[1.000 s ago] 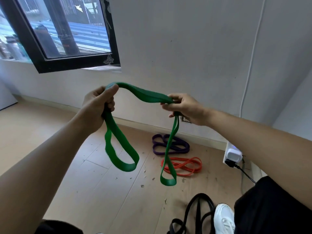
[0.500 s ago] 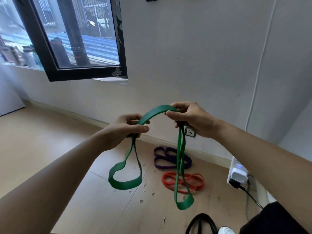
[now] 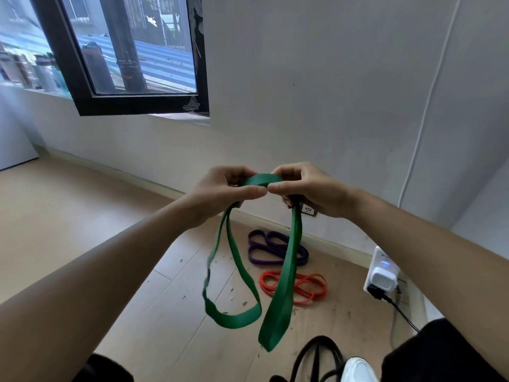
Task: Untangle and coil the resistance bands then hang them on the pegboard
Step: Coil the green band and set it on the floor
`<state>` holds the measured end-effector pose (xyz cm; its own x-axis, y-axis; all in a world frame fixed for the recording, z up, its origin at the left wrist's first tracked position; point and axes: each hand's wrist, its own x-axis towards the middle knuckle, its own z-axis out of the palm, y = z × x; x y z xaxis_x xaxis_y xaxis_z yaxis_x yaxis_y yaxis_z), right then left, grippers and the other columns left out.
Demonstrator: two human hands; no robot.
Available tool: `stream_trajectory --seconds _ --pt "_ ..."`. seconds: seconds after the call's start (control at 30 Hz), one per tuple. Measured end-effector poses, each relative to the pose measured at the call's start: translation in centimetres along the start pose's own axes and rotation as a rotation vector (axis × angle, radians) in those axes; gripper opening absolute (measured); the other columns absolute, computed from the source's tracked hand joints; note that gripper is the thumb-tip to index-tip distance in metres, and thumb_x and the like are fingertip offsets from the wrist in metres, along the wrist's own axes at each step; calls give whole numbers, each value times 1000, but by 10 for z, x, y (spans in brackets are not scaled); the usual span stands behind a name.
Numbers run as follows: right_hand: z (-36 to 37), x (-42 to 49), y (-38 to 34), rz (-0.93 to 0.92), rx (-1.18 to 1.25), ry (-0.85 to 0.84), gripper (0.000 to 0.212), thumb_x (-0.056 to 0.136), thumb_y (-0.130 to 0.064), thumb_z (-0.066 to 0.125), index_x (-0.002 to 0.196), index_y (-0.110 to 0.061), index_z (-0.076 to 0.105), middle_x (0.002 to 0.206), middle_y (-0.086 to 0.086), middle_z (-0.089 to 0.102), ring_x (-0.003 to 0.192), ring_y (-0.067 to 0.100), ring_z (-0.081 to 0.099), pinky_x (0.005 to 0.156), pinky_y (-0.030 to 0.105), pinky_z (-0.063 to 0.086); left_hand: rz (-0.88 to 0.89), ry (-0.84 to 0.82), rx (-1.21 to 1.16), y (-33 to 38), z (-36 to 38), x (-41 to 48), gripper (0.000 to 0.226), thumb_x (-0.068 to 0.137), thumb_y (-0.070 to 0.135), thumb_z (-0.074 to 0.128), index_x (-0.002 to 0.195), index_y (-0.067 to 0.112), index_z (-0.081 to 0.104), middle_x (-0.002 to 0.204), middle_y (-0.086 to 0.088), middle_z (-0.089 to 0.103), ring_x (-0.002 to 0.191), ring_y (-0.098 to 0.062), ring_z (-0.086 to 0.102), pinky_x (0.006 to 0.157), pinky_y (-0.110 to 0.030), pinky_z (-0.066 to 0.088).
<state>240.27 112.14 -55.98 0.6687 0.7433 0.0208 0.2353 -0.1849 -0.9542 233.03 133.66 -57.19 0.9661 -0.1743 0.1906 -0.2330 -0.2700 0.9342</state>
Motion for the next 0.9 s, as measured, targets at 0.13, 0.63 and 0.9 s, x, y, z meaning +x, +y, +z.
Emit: stream_trajectory --seconds 0.13,0.63,0.9 --pt "2 1 -1 -61 -80 71 37 84 -15 79 114 0 64 96 14 63 83 24 59 73 33 52 1 38 -43 1 -4 0 41 77 33 76 107 6 71 89 -7 69 80 -22 68 78 -33 56" --pt "16 4 -13 -250 -226 256 37 81 -17 84 111 -3 67 96 10 69 84 16 68 79 26 58 126 121 82 2 3 -3 45 74 30 80 113 9 71 100 -5 77 95 -23 75 87 -35 60" --pt "10 1 1 -97 -95 92 45 83 -9 81 122 0 60 108 22 69 98 27 70 91 37 59 42 204 -129 6 7 4 21 87 11 75 107 8 72 90 -3 77 87 -21 74 83 -34 60"
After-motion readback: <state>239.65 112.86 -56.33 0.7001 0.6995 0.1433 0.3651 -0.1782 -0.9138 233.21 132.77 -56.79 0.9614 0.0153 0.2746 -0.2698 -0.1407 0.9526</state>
